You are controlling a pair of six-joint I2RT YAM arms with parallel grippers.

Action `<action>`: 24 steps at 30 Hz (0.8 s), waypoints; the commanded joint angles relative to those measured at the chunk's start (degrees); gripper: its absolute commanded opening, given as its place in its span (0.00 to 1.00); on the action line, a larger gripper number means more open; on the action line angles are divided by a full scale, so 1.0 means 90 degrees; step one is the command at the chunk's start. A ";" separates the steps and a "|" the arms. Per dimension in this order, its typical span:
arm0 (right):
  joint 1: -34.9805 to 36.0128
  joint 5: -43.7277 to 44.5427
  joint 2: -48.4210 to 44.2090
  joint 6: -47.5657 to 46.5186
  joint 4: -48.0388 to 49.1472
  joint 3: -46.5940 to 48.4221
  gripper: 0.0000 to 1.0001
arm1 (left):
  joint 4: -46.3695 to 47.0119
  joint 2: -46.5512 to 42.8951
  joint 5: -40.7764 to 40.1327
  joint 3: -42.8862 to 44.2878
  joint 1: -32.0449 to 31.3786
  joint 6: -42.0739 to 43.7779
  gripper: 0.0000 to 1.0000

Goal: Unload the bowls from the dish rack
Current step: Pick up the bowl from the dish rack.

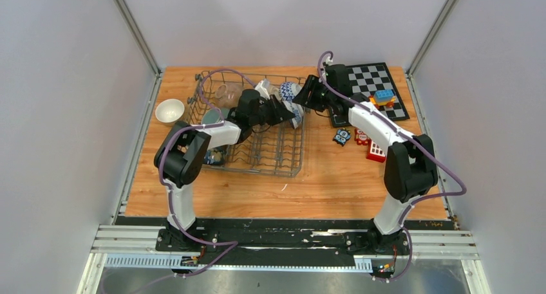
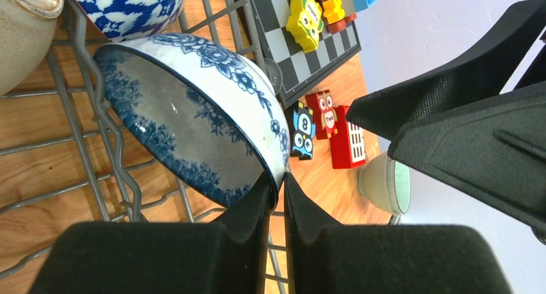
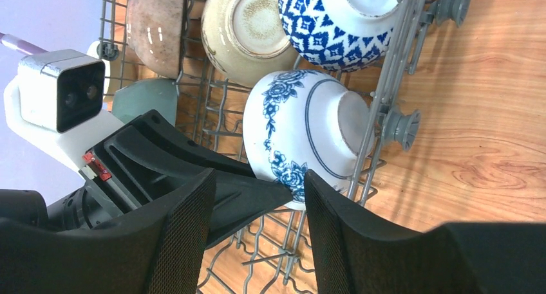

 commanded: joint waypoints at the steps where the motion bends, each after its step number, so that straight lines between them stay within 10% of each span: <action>1: -0.0096 -0.0081 -0.0333 -0.0076 -0.0220 -0.0130 0.57 | 0.0306 -0.0470 0.0205 -0.0214 -0.0054 0.0130 0.00; 24: -0.0090 -0.0259 0.0267 -0.0302 -0.0547 -0.0079 0.49 | 0.0250 -0.0407 0.0911 -0.0382 0.0158 0.0492 0.10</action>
